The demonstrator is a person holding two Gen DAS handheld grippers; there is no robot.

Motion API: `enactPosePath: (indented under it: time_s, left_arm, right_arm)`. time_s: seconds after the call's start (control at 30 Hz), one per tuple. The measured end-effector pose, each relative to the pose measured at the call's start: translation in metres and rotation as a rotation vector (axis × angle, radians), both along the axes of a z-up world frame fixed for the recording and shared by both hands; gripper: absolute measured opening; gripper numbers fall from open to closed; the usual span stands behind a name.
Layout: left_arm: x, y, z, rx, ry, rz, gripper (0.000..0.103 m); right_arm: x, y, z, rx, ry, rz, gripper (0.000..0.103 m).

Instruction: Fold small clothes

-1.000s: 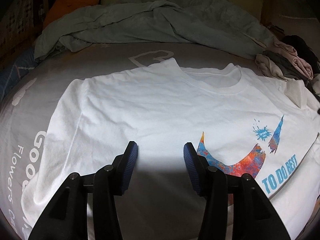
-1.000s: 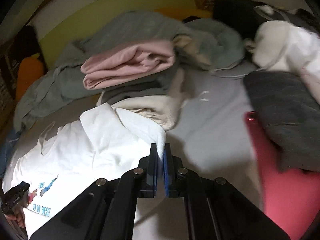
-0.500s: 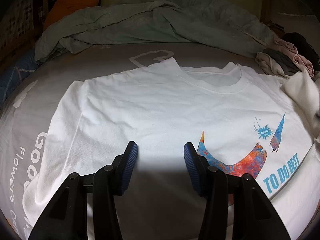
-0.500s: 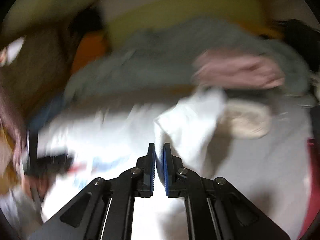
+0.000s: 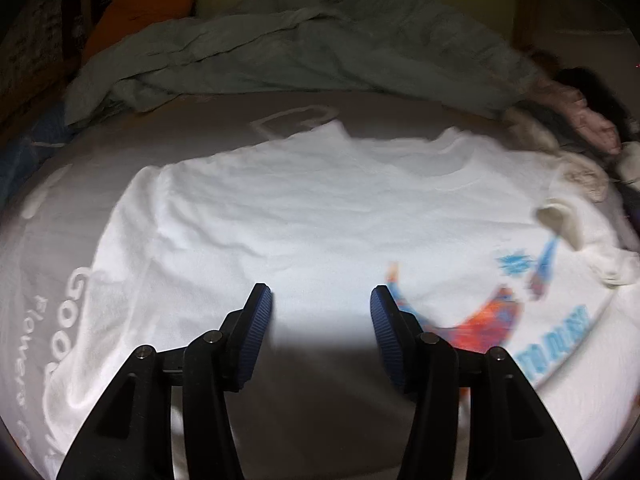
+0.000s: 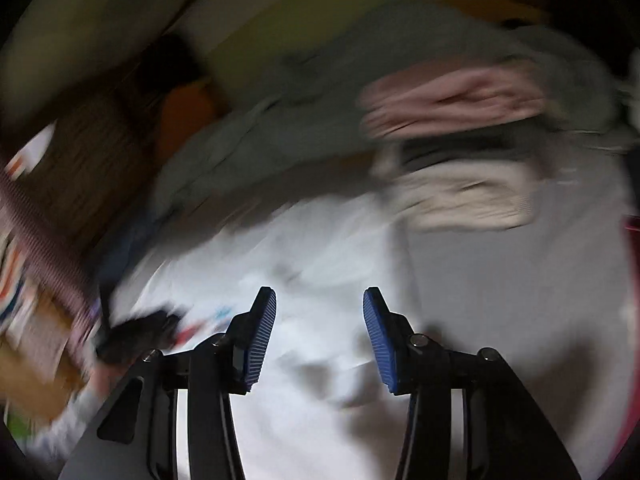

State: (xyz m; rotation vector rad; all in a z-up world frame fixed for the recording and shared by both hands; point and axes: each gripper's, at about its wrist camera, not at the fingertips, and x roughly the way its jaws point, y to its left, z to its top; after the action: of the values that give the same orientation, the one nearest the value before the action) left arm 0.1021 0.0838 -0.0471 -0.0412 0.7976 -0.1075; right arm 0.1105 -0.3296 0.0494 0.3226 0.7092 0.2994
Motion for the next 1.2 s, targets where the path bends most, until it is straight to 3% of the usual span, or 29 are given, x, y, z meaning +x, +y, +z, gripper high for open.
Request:
enactPosePath:
  time_s: [0.1, 0.2, 0.33, 0.43, 0.47, 0.5, 0.63, 0.67, 0.7, 0.77, 0.87, 0.93, 0.97, 1.03, 1.07, 1.2]
  left_arm:
    - [-0.006, -0.004, 0.008, -0.207, -0.008, -0.131, 0.05]
    - [0.001, -0.026, 0.008, -0.37, 0.056, -0.208, 0.05]
    - [0.017, -0.069, 0.008, -0.408, 0.104, -0.276, 0.05]
    - [0.032, -0.101, 0.012, -0.387, 0.114, -0.305, 0.051]
    - [0.04, -0.109, 0.013, -0.392, 0.126, -0.316, 0.051]
    - [0.049, -0.118, 0.012, -0.395, 0.142, -0.315, 0.051]
    - [0.075, -0.134, 0.006, -0.477, 0.204, -0.311, 0.051]
    - [0.08, -0.136, 0.005, -0.494, 0.214, -0.31, 0.049]
    - [0.082, -0.135, 0.003, -0.504, 0.222, -0.307, 0.038]
    - [0.084, -0.137, 0.003, -0.483, 0.222, -0.293, 0.012]
    - [0.073, -0.14, 0.007, -0.352, 0.191, -0.242, 0.012]
    - [0.057, -0.147, 0.02, -0.232, 0.105, -0.252, 0.012]
    - [0.051, -0.152, 0.025, -0.187, 0.073, -0.268, 0.016]
    - [0.042, -0.162, 0.038, -0.097, 0.031, -0.297, 0.047]
    - [0.041, -0.165, 0.044, -0.064, 0.003, -0.288, 0.068]
    - [0.06, -0.178, 0.072, -0.069, -0.062, -0.331, 0.071]
  right_arm:
    - [0.005, -0.016, -0.005, -0.069, 0.045, -0.055, 0.046]
    - [0.001, -0.001, -0.002, -0.027, 0.039, 0.086, 0.045]
    - [-0.018, 0.065, -0.012, -0.112, 0.012, 0.33, 0.045]
    - [-0.023, 0.099, -0.032, -0.277, 0.036, 0.346, 0.045]
    - [-0.021, 0.106, -0.04, -0.319, 0.054, 0.353, 0.039]
    - [-0.02, 0.113, -0.048, -0.345, 0.085, 0.377, 0.009]
    - [-0.037, 0.114, -0.041, -0.346, 0.033, 0.405, 0.009]
    - [-0.042, 0.114, -0.04, -0.334, 0.042, 0.43, 0.009]
    - [-0.045, 0.113, -0.041, -0.327, 0.055, 0.444, 0.012]
    - [-0.045, 0.112, -0.049, -0.32, 0.106, 0.466, 0.015]
    - [-0.046, 0.106, -0.045, -0.298, 0.115, 0.474, 0.015]
    - [-0.045, 0.099, -0.035, -0.251, 0.103, 0.469, 0.016]
    - [-0.048, 0.095, -0.028, -0.234, 0.089, 0.455, 0.018]
    - [-0.045, 0.084, -0.019, -0.229, 0.051, 0.395, 0.028]
    - [-0.044, 0.078, -0.014, -0.229, 0.027, 0.343, 0.03]
    - [-0.035, 0.039, -0.001, -0.146, 0.0, 0.137, 0.032]
